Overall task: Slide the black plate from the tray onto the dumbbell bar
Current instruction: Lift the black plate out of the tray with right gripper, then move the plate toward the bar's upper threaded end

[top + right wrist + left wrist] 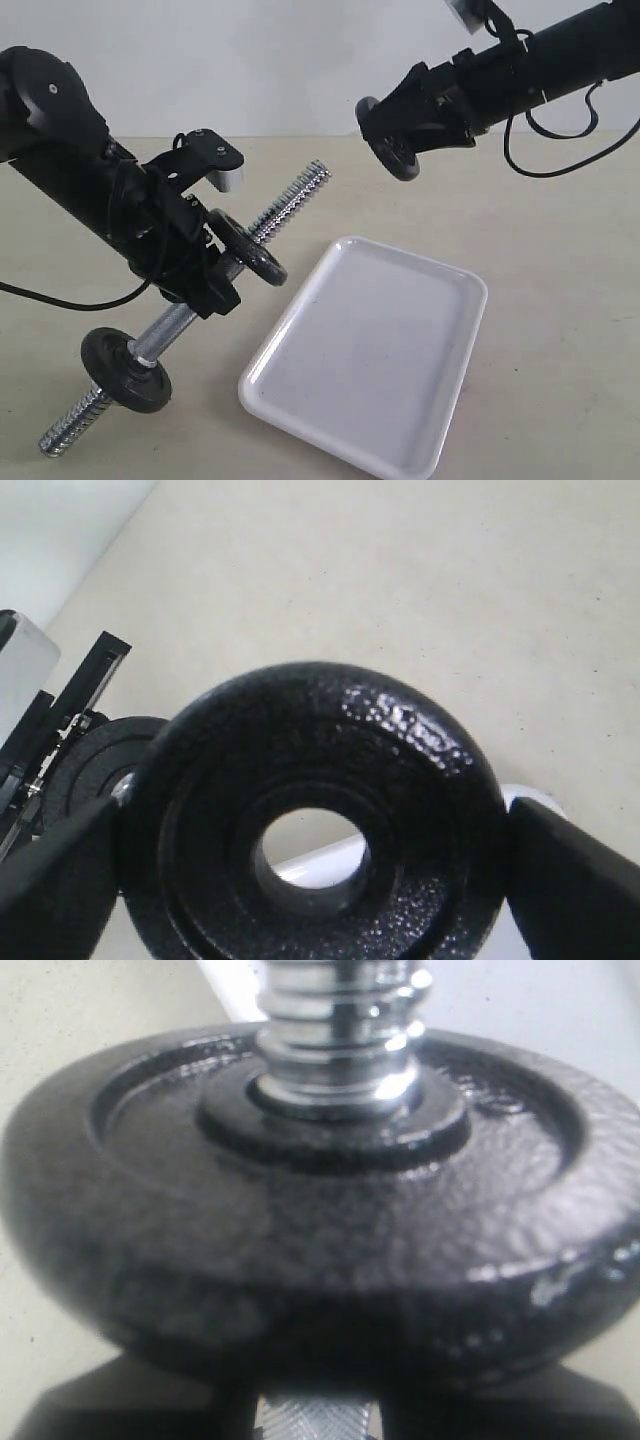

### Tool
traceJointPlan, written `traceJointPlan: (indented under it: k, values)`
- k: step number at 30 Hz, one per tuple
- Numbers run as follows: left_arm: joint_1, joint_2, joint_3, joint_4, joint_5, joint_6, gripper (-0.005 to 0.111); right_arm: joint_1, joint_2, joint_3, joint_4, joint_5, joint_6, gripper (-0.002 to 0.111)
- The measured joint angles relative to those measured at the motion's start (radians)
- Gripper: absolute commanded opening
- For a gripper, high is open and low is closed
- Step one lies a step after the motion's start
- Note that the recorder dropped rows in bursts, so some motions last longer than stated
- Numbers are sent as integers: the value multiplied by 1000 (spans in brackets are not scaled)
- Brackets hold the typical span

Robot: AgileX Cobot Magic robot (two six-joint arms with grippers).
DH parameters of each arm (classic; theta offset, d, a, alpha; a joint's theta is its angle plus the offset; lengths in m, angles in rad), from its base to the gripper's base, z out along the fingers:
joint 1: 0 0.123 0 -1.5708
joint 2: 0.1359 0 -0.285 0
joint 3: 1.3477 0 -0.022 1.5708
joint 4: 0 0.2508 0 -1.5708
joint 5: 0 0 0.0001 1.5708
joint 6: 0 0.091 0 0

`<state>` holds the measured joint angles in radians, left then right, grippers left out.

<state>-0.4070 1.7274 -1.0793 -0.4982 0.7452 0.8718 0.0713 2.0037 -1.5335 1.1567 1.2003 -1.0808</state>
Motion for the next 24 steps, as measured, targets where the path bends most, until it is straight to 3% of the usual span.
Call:
traceJointPlan:
  k: [24]
  values:
    - [0, 0, 0, 0, 0, 4, 4, 32, 70, 0, 1, -3, 90, 0]
